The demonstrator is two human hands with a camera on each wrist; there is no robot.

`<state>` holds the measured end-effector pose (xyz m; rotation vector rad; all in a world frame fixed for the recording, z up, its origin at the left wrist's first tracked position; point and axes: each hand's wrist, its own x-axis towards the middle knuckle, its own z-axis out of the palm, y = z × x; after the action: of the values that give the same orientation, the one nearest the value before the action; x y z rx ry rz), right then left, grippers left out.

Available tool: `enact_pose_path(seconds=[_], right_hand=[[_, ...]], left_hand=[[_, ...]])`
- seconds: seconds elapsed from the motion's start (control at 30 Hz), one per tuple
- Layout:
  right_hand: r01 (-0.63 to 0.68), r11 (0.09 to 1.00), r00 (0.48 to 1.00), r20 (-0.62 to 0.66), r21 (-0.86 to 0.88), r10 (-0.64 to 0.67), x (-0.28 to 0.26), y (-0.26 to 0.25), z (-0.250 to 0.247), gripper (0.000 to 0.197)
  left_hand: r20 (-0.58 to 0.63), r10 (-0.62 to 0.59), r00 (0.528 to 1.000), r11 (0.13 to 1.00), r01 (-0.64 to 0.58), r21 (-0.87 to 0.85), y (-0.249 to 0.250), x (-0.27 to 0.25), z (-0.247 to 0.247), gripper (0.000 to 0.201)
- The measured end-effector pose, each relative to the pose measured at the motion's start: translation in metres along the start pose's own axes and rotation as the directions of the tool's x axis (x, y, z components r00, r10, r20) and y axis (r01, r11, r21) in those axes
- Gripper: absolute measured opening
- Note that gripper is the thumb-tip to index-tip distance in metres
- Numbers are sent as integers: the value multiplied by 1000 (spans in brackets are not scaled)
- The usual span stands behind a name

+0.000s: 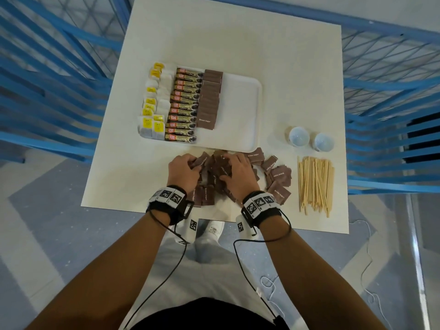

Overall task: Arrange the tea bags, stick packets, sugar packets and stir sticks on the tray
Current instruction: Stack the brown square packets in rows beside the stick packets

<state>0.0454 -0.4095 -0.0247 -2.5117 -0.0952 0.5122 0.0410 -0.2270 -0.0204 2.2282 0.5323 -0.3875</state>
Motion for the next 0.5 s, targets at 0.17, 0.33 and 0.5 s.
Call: enact_pose_path(seconds=[0.17,0.33,0.5], right_hand=[[-55,995,998,-29,79,58,4,2,-9,35],[-92,971,993,-55,220,107,7,2,-26,18],[-84,859,986,-81,506,144,10,-9,-40,7]], left_hand=[[-34,-45,998,997,43,-64,-5,2,-17,18],[-1,-66,998,980,65,-186,-5,1,-23,16],[48,-29,998,944,43,-329,5,-1,-21,14]])
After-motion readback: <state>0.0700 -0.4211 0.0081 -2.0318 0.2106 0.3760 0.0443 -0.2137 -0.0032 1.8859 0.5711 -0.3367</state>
